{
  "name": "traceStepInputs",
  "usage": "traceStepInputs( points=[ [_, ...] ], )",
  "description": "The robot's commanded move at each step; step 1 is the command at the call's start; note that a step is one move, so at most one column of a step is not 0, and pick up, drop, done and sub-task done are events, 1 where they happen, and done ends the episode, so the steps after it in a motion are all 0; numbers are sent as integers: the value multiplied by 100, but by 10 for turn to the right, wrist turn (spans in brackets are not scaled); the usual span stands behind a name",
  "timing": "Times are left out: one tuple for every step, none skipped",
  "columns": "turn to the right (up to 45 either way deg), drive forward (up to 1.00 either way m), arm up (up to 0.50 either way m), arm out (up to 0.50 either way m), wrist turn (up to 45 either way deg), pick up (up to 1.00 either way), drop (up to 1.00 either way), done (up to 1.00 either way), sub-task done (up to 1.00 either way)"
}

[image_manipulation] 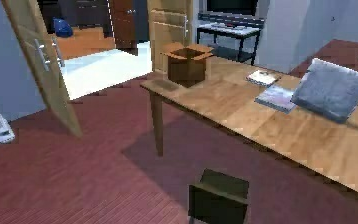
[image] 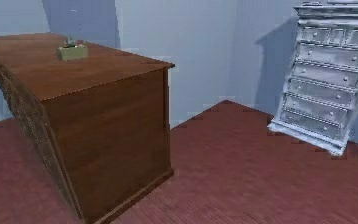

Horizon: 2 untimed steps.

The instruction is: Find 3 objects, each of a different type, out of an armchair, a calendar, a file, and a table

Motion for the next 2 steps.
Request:
traceStepInputs(
  points=[
    [390,0,0,0,0,0,0,0,0],
    [0,60,0,0,0,0,0,0,0]
  ],
)
